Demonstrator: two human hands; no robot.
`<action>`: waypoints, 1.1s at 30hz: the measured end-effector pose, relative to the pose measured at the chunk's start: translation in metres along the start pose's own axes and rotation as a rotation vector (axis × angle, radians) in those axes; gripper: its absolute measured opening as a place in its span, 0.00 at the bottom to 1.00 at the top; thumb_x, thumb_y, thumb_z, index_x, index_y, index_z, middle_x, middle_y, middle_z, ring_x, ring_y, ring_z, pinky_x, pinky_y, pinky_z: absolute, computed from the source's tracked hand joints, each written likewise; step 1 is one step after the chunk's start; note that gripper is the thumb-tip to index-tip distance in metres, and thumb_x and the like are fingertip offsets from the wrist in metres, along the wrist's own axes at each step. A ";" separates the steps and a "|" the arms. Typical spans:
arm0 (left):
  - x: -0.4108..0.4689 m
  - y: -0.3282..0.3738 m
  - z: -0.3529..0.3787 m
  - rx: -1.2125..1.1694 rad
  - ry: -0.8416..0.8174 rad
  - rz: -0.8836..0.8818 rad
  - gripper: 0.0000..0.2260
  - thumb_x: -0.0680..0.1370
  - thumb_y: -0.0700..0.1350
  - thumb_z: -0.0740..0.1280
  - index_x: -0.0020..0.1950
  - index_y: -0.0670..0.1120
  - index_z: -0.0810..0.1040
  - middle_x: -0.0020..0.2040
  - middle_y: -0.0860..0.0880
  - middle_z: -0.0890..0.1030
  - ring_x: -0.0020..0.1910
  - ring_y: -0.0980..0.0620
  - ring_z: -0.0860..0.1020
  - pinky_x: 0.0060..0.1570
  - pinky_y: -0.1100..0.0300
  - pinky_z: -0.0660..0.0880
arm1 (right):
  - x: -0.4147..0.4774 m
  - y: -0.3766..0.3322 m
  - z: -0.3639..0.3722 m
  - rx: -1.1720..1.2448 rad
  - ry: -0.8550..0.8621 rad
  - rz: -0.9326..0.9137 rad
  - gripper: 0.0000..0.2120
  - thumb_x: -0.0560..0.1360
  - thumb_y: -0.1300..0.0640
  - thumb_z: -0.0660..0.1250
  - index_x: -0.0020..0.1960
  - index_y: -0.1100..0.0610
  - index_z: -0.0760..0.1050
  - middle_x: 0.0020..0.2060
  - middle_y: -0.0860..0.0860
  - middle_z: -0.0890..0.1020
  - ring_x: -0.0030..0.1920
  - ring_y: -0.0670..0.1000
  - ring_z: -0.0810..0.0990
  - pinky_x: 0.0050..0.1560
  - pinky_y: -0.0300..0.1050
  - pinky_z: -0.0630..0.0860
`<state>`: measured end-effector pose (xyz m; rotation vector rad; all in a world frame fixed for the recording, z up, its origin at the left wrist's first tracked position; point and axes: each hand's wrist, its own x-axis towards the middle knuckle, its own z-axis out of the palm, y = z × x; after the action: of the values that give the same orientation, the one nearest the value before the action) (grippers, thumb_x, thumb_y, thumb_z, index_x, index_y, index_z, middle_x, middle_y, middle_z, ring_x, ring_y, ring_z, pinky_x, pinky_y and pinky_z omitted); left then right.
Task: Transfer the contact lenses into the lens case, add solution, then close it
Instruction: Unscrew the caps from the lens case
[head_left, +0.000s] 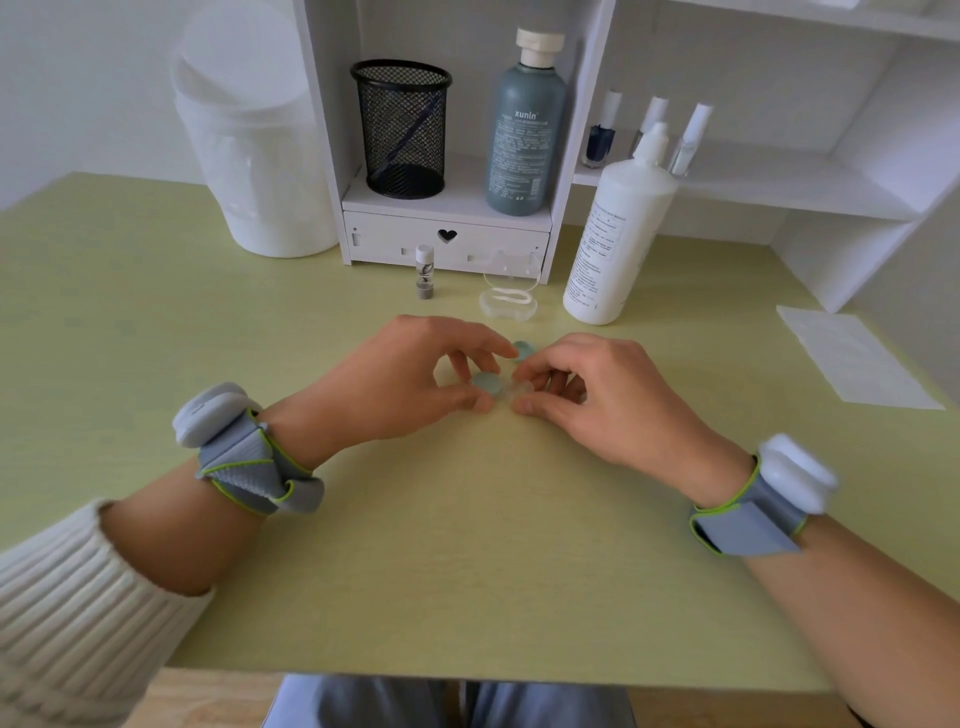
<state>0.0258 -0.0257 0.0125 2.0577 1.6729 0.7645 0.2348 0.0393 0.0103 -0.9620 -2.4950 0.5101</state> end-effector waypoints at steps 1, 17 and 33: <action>0.000 0.000 0.000 -0.012 0.009 0.002 0.20 0.73 0.44 0.77 0.63 0.56 0.80 0.51 0.58 0.83 0.47 0.61 0.79 0.42 0.76 0.70 | 0.000 0.000 0.000 -0.004 -0.002 0.000 0.10 0.72 0.56 0.78 0.53 0.55 0.85 0.42 0.48 0.82 0.38 0.43 0.78 0.43 0.25 0.70; 0.031 -0.012 0.010 -0.262 0.310 -0.156 0.06 0.73 0.43 0.76 0.49 0.48 0.82 0.47 0.52 0.85 0.47 0.58 0.83 0.45 0.65 0.77 | 0.000 -0.001 -0.001 0.013 -0.003 0.006 0.10 0.72 0.56 0.78 0.53 0.55 0.85 0.42 0.50 0.82 0.38 0.43 0.78 0.43 0.25 0.70; 0.032 -0.017 0.017 -0.083 0.325 -0.188 0.05 0.71 0.49 0.77 0.43 0.55 0.83 0.46 0.59 0.86 0.50 0.61 0.81 0.51 0.66 0.74 | -0.001 0.001 0.000 0.030 0.001 -0.002 0.09 0.72 0.56 0.78 0.52 0.55 0.85 0.40 0.46 0.80 0.37 0.40 0.77 0.42 0.26 0.71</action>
<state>0.0273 0.0097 -0.0055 1.7602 1.9347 1.1296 0.2357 0.0391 0.0095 -0.9480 -2.4801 0.5446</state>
